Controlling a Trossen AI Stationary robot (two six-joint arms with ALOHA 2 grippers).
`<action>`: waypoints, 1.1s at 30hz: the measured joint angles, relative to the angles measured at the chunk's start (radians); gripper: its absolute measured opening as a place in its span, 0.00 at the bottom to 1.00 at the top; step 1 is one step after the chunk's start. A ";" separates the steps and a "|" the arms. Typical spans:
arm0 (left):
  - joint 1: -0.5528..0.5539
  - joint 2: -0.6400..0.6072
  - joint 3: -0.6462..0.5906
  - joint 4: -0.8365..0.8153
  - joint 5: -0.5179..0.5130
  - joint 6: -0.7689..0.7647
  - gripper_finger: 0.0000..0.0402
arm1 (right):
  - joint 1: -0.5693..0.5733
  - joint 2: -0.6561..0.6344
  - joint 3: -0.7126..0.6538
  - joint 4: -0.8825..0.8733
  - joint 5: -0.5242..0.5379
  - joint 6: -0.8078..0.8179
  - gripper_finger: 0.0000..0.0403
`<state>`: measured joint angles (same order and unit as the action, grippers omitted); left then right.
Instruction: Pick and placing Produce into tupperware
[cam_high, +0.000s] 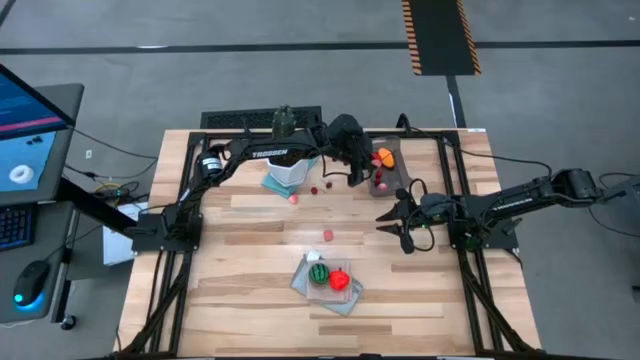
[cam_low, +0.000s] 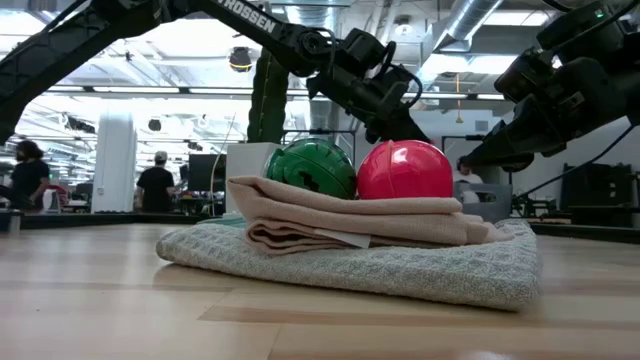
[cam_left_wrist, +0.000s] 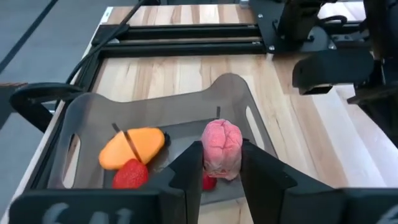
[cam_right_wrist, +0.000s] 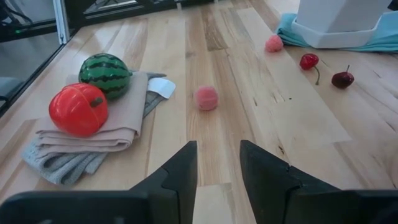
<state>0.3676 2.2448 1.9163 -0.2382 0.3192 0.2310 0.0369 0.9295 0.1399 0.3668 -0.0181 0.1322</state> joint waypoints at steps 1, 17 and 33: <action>0.000 0.000 0.000 0.001 0.003 0.000 0.23 | 0.000 0.000 0.000 0.000 0.000 0.000 0.35; -0.001 0.000 0.000 0.011 0.037 0.020 0.42 | 0.000 0.000 0.000 0.000 0.000 0.000 0.35; -0.061 -0.142 -0.121 -0.300 -0.016 -0.015 0.46 | 0.000 0.000 0.000 0.000 0.000 0.000 0.36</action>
<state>0.3067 2.1026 1.7950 -0.5383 0.3027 0.2162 0.0370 0.9291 0.1398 0.3668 -0.0181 0.1321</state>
